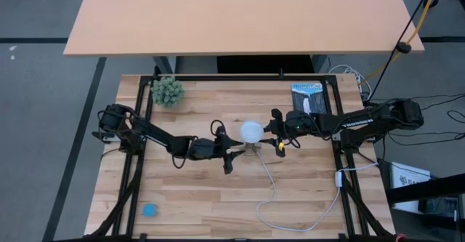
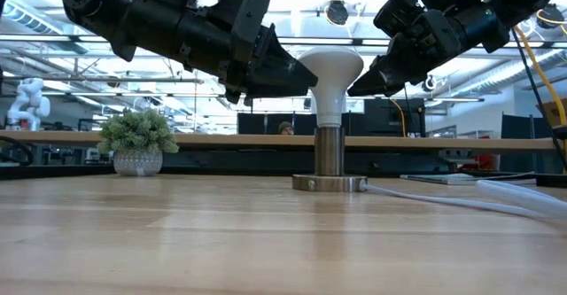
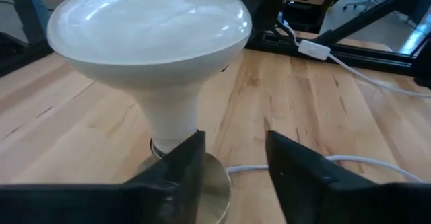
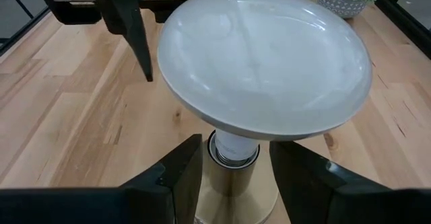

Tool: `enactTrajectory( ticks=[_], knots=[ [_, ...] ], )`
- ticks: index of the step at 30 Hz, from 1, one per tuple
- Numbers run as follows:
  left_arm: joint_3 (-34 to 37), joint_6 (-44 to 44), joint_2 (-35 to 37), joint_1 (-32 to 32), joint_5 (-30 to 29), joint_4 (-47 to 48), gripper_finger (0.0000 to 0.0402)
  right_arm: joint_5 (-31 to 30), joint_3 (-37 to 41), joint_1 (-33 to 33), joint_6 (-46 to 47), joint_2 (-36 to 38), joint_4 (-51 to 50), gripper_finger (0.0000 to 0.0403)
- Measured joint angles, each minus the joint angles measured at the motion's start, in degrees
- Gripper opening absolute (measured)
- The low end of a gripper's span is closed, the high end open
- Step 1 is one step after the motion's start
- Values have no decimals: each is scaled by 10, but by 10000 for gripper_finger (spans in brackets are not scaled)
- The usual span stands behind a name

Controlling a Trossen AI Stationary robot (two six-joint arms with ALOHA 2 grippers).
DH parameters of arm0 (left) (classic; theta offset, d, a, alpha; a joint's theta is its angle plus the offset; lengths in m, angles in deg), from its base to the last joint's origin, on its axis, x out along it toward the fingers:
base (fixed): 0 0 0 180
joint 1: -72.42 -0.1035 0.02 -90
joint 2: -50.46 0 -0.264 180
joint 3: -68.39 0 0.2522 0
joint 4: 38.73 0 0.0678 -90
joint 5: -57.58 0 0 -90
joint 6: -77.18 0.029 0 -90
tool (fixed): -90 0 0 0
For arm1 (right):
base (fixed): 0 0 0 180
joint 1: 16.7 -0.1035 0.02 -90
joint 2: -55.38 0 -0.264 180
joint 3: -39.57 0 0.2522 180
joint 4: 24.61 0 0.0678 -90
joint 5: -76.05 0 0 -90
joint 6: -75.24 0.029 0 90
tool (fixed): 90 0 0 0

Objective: Screw lightbulb
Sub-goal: Insert the lightbulb into the lamp

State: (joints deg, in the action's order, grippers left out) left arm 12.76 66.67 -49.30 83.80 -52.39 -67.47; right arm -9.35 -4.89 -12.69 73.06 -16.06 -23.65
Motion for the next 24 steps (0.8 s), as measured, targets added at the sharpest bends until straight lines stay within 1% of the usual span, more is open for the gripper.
enactTrajectory(
  ticks=[6, 9, 12, 15, 24],
  knots=[
    [-4, 0, -17, 3, 10, -1, 86, 0, 0, 0, 0, 0, 0, 167],
    [-16, 1, -35, 3, 34, 3, 51, 0, 0, 0, 0, 0, 1, 167],
    [-28, 15, -47, 0, 41, 1, 26, 0, 0, 0, -1, 0, 0, 167],
    [-30, 20, -49, -7, 40, 0, 19, 0, 0, 0, -2, 0, 0, 167],
    [-30, 20, -49, -11, 38, 4, 19, 0, 0, 0, 0, 0, -20, 167]
  ],
)
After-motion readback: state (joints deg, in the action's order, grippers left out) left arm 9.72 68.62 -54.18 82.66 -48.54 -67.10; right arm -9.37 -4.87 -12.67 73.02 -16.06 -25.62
